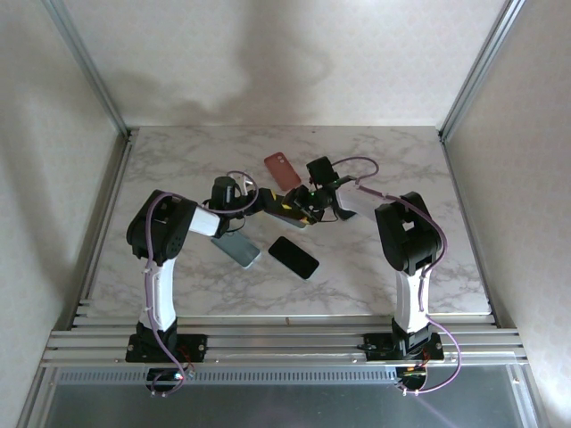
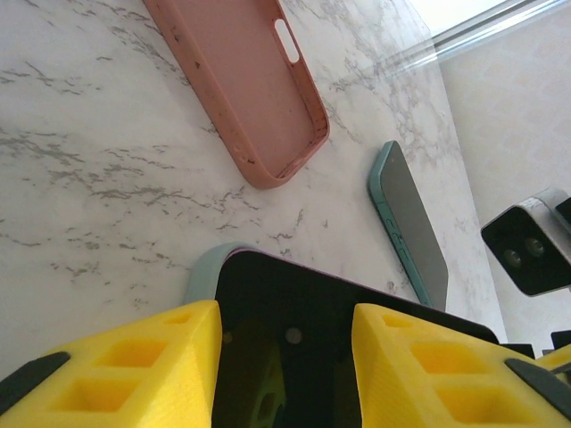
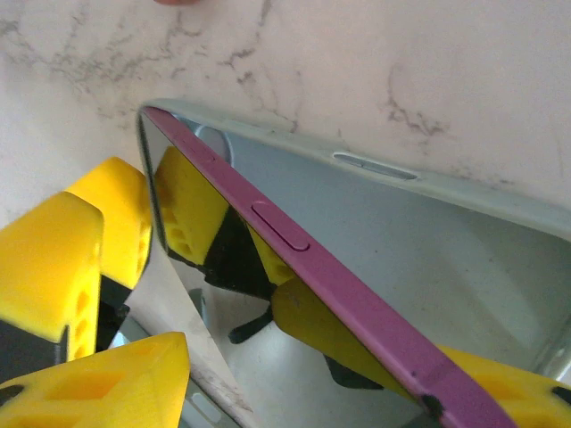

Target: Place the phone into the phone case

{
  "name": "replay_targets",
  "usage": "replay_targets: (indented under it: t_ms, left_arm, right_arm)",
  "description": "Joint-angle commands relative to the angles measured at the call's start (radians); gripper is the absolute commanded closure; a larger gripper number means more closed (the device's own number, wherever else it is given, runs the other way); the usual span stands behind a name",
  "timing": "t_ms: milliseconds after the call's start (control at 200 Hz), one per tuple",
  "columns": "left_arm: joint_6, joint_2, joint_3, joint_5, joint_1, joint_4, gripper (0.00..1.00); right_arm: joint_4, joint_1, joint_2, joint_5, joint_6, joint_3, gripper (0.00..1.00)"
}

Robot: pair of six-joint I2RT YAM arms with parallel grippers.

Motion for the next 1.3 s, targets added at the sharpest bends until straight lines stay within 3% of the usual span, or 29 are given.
replay_targets:
  t_ms: [0, 526, 771, 1297]
  left_arm:
    - [-0.019, -0.009, -0.025, 0.062, -0.033, -0.03, 0.58]
    - [-0.024, -0.016, -0.033, 0.068, -0.036, -0.013, 0.58]
    - [-0.031, -0.009, -0.04, 0.074, -0.037, 0.004, 0.58]
    - [-0.049, -0.012, -0.063, 0.076, -0.04, 0.043, 0.58]
  right_arm:
    - [-0.043, 0.02, 0.009, 0.013, -0.033, 0.041, 0.38]
    - [-0.192, 0.035, 0.025, 0.055, -0.084, 0.133, 0.28]
    - [-0.24, 0.043, 0.042, 0.066, -0.105, 0.17, 0.13]
    - [-0.319, 0.044, 0.039, 0.09, -0.138, 0.199, 0.06]
